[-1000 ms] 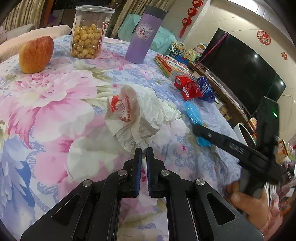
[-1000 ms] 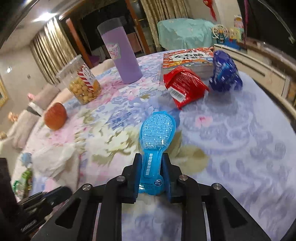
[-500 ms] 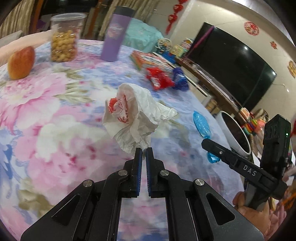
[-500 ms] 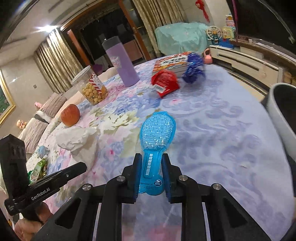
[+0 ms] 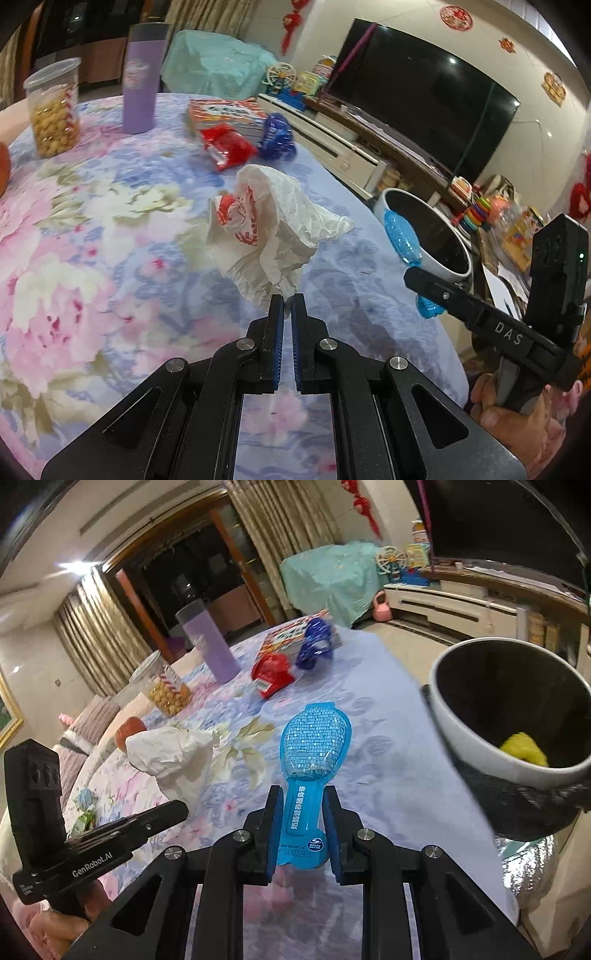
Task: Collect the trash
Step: 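Carry the white bag and blue toy over the trash bin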
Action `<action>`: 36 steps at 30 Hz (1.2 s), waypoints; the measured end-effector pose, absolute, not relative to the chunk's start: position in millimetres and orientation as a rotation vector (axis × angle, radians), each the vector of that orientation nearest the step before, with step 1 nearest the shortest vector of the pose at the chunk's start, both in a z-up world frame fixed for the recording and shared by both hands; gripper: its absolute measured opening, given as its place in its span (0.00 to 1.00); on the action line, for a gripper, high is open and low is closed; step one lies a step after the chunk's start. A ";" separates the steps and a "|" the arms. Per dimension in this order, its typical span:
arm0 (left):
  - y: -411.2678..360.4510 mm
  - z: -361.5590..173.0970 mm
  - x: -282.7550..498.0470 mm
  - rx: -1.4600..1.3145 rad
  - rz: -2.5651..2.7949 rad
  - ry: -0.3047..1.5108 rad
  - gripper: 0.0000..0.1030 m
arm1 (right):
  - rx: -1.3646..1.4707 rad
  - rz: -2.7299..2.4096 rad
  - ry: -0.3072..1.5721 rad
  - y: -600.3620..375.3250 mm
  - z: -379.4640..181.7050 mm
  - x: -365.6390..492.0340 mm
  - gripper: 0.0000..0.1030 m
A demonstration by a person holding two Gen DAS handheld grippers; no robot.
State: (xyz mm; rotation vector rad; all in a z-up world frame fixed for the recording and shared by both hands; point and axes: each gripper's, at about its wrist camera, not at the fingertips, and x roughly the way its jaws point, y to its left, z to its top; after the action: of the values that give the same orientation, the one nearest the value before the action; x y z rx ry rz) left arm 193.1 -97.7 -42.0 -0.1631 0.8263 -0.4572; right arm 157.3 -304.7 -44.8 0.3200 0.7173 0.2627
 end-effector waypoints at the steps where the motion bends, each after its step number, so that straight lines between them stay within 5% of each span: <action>1: -102.8 -41.3 193.4 -0.156 -0.464 0.829 0.04 | 0.326 0.258 0.712 -309.6 -43.5 155.5 0.21; 36: -237.6 -13.2 201.0 0.015 -0.635 0.807 0.04 | 0.413 0.093 0.611 -428.7 -25.8 122.4 0.21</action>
State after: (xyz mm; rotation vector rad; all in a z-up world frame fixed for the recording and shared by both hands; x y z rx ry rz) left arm 201.0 -237.6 -13.2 0.0147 0.8067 -0.6352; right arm 122.4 -428.7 -25.8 0.4134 0.6114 0.0930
